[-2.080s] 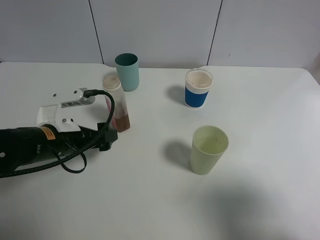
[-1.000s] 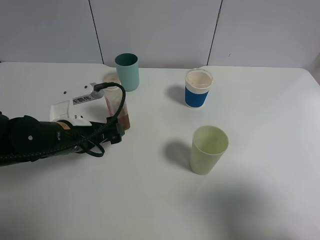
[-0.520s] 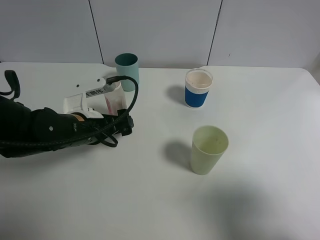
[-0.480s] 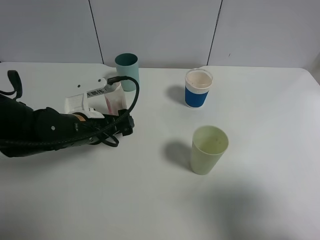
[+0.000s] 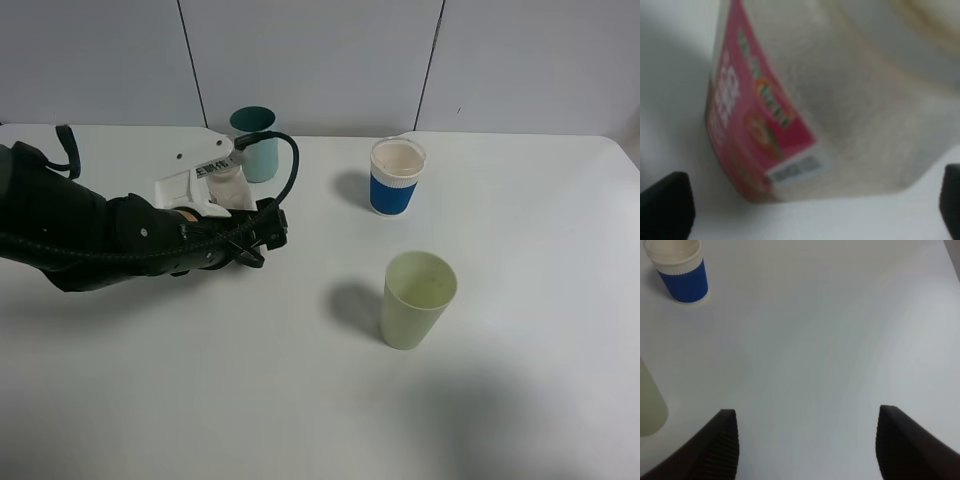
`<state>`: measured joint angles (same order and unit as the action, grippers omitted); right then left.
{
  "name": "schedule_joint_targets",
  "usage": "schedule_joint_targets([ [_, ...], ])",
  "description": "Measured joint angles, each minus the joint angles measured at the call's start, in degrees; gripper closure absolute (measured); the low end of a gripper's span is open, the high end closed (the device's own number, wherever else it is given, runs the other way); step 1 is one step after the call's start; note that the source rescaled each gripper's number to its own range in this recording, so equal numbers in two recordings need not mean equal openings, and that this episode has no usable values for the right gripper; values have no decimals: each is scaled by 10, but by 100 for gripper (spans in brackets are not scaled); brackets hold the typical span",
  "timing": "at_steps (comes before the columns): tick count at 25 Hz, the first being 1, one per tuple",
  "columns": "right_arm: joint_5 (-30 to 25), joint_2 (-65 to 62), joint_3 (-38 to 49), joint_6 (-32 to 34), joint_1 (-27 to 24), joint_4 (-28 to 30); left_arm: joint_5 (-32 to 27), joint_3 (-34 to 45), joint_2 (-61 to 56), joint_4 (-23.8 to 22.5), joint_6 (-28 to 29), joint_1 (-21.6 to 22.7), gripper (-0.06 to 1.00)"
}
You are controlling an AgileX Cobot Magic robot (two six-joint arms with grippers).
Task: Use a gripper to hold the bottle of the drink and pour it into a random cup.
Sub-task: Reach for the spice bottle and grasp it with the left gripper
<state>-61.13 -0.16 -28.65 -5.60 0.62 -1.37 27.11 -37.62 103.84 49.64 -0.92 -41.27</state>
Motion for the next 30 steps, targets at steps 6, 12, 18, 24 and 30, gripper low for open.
schedule_joint_targets([
  [6, 0, 0, 0, 0, 0, 0, 1, -1, 3, 1, 0, 0, -6],
  [12, 0, 0, 0, 0, 0, 0, 3, -1, 3, -1, 0, 0, -6],
  [18, 0, 0, 0, 0, 0, 0, 6, -1, 3, -78, 26, 0, -6],
  [24, 0, 0, 0, 0, 0, 0, 10, -1, 3, -141, 84, 0, -6],
  [30, 0, 0, 0, 0, 0, 0, 11, -1, 3, -150, 88, 0, -6],
])
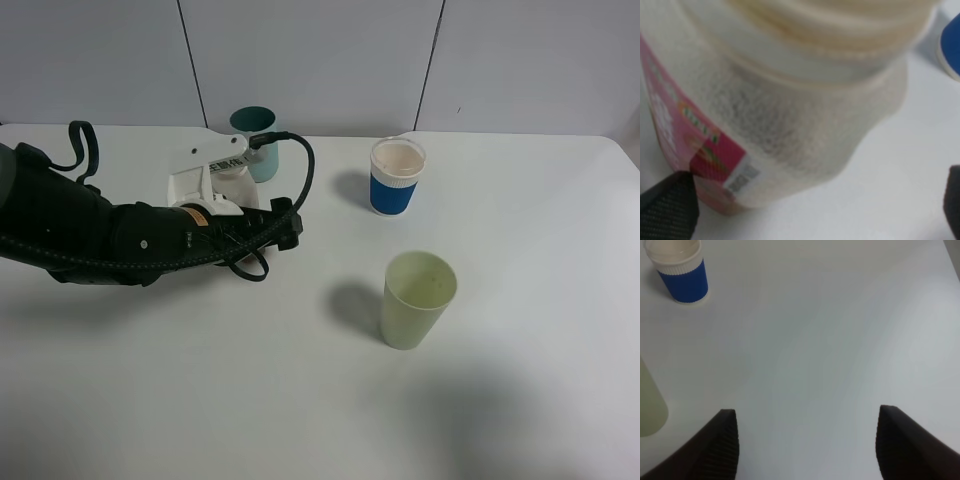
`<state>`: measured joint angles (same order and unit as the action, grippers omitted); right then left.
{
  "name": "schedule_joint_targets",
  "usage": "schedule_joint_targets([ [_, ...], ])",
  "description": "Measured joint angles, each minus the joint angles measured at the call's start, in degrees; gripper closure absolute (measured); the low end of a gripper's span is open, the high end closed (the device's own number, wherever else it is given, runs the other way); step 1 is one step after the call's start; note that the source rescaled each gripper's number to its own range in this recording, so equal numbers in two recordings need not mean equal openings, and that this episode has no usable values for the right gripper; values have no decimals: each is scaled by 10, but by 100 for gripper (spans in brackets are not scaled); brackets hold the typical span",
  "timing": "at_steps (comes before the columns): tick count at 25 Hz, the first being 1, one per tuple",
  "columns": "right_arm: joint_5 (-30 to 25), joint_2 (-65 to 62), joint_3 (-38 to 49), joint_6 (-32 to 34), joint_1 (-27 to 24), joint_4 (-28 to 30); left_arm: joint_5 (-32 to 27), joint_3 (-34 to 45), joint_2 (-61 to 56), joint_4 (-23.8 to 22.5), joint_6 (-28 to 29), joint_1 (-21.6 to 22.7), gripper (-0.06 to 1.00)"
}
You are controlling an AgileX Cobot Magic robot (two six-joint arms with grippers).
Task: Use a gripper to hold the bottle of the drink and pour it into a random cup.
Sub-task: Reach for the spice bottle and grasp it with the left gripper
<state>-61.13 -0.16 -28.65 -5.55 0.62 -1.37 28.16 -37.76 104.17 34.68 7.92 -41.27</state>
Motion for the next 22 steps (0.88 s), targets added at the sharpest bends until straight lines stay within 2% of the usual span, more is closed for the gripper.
schedule_joint_targets([
  [8, 0, 0, 0, 0, 0, 0, 0, 0, 0, 12, -3, 0, -6],
  [12, 0, 0, 0, 0, 0, 0, 8, 0, 0, 59, -29, 0, -6],
  [17, 0, 0, 0, 0, 0, 0, 27, 0, 0, 147, -63, 0, -6],
  [22, 0, 0, 0, 0, 0, 0, 59, 0, 0, 168, -79, 0, -6],
])
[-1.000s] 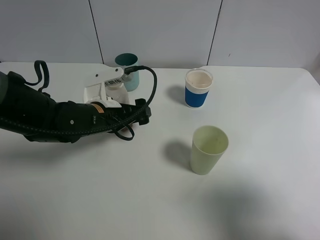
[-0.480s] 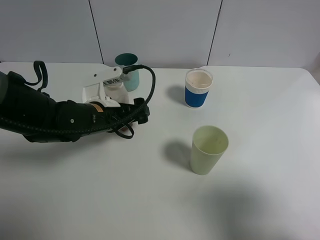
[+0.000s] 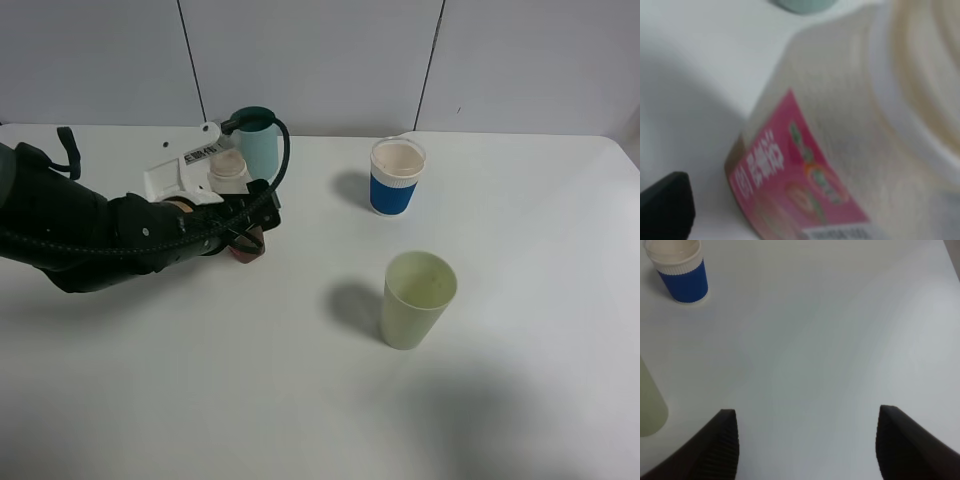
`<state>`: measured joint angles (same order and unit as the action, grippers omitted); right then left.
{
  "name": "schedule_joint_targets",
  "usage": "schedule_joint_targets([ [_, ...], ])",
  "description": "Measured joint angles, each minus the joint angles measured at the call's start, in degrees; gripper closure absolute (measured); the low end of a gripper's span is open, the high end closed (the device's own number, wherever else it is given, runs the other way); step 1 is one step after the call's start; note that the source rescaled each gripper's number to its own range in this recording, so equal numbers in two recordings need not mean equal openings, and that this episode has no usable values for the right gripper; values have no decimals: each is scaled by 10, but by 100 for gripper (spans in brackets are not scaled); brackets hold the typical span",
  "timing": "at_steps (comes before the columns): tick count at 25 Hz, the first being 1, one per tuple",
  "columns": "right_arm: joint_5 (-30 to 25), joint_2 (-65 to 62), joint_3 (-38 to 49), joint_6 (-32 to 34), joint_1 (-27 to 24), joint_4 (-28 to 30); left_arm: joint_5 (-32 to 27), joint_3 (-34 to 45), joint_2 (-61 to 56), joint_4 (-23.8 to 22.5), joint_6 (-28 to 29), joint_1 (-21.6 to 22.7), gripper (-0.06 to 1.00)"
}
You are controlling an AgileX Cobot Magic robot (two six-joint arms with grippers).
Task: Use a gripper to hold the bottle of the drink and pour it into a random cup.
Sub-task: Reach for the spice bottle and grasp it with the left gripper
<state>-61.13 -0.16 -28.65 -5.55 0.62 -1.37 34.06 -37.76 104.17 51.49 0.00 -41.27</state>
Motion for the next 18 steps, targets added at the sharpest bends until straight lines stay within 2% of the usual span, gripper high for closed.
schedule_joint_targets([
  [5, 0, 0, 0, 0, 0, 0, 22, 0, 0, -6, -32, 0, -6],
  [12, 0, 0, 0, 0, 0, 0, 26, 0, 0, -31, -158, 0, -6],
  [18, 0, 0, 0, 0, 0, 0, 30, 0, 0, -33, -220, 0, -6],
])
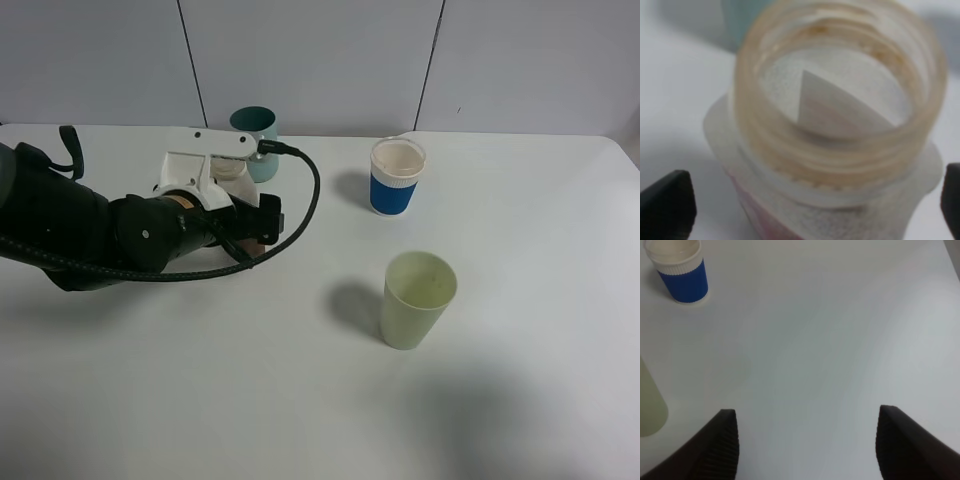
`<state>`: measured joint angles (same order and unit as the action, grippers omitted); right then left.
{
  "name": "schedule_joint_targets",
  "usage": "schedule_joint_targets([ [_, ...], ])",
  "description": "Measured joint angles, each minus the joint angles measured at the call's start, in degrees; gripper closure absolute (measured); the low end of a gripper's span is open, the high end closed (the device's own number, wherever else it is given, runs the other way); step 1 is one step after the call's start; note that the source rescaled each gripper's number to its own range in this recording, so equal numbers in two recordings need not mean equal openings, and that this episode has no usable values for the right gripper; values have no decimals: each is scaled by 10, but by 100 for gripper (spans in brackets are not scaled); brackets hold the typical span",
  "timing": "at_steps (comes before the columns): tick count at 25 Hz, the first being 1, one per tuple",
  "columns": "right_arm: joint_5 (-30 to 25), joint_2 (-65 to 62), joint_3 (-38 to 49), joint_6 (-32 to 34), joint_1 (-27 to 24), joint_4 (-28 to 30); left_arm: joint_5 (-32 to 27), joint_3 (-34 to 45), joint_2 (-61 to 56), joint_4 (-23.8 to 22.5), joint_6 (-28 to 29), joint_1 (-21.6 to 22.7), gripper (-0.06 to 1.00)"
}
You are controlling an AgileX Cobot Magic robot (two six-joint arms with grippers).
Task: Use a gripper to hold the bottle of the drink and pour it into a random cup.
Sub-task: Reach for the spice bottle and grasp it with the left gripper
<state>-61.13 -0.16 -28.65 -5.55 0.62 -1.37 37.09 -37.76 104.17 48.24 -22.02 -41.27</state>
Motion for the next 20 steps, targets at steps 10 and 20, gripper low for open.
schedule_joint_targets([
  [10, 0, 0, 0, 0, 0, 0, 18, 1, 0, -1, -104, 0, -6],
  [20, 0, 0, 0, 0, 0, 0, 21, 31, 0, 1, -153, 0, -6],
])
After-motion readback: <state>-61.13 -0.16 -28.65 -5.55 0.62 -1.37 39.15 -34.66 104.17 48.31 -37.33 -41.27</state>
